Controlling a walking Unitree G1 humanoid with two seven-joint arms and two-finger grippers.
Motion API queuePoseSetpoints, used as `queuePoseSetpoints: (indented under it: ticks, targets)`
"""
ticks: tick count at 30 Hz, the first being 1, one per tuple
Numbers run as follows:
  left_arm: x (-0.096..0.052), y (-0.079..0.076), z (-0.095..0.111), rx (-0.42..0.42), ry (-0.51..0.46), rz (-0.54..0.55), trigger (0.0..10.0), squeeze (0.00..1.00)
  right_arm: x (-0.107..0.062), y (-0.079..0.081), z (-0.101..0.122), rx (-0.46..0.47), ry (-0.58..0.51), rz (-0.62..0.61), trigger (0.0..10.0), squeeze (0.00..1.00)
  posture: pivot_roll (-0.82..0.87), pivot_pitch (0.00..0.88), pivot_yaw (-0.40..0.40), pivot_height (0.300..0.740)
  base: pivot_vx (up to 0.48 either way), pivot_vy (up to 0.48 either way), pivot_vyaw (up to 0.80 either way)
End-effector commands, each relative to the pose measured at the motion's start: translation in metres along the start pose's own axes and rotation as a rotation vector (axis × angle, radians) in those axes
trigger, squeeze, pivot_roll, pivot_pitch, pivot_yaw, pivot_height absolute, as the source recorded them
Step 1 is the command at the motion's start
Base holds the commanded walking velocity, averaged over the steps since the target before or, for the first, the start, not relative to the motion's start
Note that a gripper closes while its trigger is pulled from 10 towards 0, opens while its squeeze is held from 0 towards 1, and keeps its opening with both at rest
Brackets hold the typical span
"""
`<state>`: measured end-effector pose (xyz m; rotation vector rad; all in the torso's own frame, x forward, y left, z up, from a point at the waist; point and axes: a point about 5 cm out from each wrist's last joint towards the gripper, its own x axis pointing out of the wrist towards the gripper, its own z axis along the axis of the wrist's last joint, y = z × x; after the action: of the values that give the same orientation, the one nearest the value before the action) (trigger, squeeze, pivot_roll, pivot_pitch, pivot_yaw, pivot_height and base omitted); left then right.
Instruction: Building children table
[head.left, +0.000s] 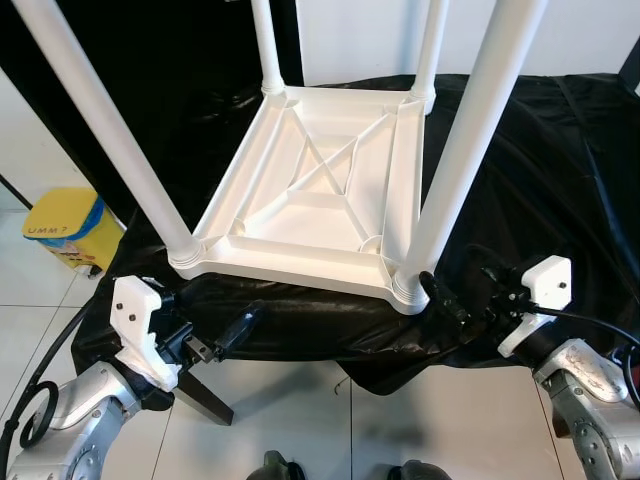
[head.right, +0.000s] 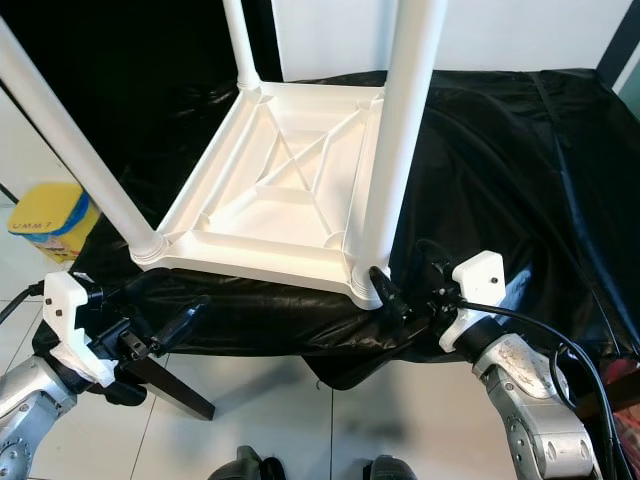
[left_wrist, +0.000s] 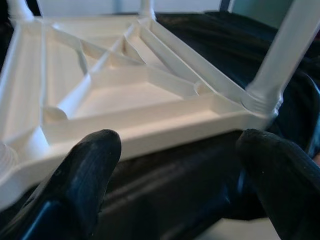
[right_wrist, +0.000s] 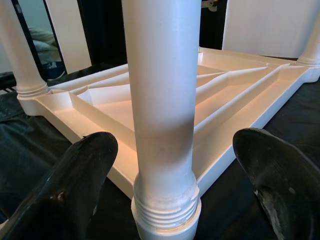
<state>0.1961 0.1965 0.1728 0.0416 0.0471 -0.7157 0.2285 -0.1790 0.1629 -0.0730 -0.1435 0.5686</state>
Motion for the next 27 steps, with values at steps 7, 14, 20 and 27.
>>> queuePoseSetpoints:
  ticks: [7,14,20,27]
  targets:
    - [-0.003,-0.037,-0.014,-0.067,0.102,-0.233,10.0,0.00,0.022,0.003,-0.003,-0.005,-0.019,0.043,10.0,0.00,-0.07,0.032,0.039,0.740,0.000,0.000,0.00]
    - [-0.012,-0.029,-0.018,-0.073,0.100,-0.144,10.0,0.00,0.034,0.006,-0.004,0.008,-0.035,0.061,10.0,0.00,-0.06,0.030,0.036,0.740,0.000,0.000,0.00]
    - [-0.021,-0.035,-0.042,0.016,0.264,-0.171,10.0,0.00,0.038,0.008,-0.006,0.015,-0.039,0.072,10.0,0.00,-0.05,0.028,0.033,0.740,0.000,0.000,0.00]
    - [-0.005,-0.045,-0.040,0.015,0.209,-0.175,10.0,0.00,0.040,0.005,-0.007,0.006,-0.041,0.060,10.0,0.00,-0.05,0.029,0.034,0.740,0.000,0.000,0.00]
